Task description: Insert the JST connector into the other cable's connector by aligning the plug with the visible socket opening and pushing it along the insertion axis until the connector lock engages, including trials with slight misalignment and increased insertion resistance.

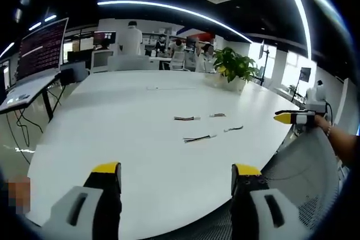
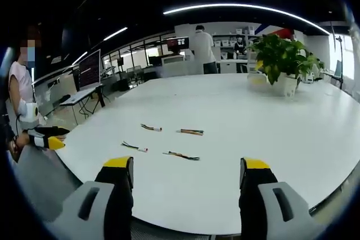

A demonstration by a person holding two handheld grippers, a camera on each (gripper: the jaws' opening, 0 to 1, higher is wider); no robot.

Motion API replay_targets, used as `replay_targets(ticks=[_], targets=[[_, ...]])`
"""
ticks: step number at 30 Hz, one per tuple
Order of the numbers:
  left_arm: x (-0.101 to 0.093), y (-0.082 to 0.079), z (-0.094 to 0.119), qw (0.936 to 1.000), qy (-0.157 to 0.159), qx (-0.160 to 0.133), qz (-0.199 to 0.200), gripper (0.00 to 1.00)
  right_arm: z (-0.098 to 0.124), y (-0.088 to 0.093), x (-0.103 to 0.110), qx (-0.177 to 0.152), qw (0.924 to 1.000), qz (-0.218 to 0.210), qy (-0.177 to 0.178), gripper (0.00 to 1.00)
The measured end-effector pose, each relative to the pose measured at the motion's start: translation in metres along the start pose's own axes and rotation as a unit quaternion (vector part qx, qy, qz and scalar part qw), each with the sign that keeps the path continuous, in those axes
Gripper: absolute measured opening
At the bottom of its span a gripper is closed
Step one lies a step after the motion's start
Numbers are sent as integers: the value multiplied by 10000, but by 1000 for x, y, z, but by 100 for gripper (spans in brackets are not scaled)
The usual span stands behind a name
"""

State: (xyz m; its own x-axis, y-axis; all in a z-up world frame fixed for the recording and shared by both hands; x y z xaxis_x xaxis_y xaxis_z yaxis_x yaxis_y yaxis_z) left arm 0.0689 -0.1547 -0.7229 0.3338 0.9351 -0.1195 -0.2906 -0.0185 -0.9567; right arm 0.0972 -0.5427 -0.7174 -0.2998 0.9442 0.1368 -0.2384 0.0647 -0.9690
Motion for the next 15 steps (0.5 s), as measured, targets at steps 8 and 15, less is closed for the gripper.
replay_targets(ticks=[8, 15], targets=[[1, 0, 0, 10000, -17, -4, -4, 78, 0, 0, 1, 1, 10000, 2, -22, 76], [1, 0, 0, 10000, -15, -15, -5, 78, 1, -1, 1, -35, 10000, -14, 1, 76]])
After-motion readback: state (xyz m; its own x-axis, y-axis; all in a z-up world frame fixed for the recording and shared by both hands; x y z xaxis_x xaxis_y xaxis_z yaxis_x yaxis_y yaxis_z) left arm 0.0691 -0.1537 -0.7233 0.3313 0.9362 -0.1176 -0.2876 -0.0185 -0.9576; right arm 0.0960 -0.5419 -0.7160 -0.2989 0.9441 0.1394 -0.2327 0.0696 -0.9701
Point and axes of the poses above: the point that each gripper's makers call its tool centre point, and the gripper's own axes: z roughly backward along the fingers, x roughly to its left, y roughly out of its underside, the point moved 8 cm from there along z, roughly backward along the fingers, and after that the axes turned 11 degrees about -x, right-handed, at the moved point
